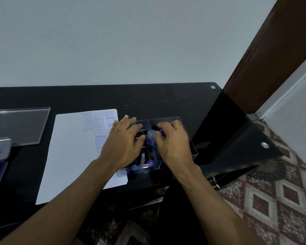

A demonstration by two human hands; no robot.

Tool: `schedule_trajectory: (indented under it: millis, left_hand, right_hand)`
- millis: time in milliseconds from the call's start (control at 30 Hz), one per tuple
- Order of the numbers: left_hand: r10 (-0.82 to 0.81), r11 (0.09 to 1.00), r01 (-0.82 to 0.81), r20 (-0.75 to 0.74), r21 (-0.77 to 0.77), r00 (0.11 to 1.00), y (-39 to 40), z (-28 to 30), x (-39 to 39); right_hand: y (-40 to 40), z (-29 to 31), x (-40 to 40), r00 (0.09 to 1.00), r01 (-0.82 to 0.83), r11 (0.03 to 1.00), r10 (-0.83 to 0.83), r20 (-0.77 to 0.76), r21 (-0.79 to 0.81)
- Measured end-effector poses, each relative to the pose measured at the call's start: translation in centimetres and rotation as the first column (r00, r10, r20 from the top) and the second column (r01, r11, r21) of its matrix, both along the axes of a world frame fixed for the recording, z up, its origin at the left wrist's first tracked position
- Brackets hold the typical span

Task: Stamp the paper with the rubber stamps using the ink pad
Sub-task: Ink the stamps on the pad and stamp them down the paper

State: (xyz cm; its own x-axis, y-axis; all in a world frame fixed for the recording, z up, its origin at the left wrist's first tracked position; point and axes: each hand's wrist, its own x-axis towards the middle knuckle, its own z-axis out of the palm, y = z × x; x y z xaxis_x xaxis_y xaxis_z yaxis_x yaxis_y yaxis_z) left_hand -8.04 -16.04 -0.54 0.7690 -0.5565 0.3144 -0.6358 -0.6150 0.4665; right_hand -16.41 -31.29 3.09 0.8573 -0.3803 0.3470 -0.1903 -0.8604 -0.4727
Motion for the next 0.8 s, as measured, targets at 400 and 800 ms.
schedule_trajectory:
  millis: [400, 800]
  left_hand:
    - [0.198, 0.978, -0.2, -0.044, -0.055, 0.979, 10.4, 1.8, -1.3]
    - [0.504, 0.861, -0.507, -0.074, -0.027, 0.86, 27.1, 0.3, -3.6]
  right_hand:
    - [8.2, 1.4, 1.4, 0.973, -0.226, 0.969, 0.219, 0.077, 0.098]
    - [23.7, 0.3, 5.0, 0.839, -0.543, 0.824, 0.525, 0.139, 0.163]
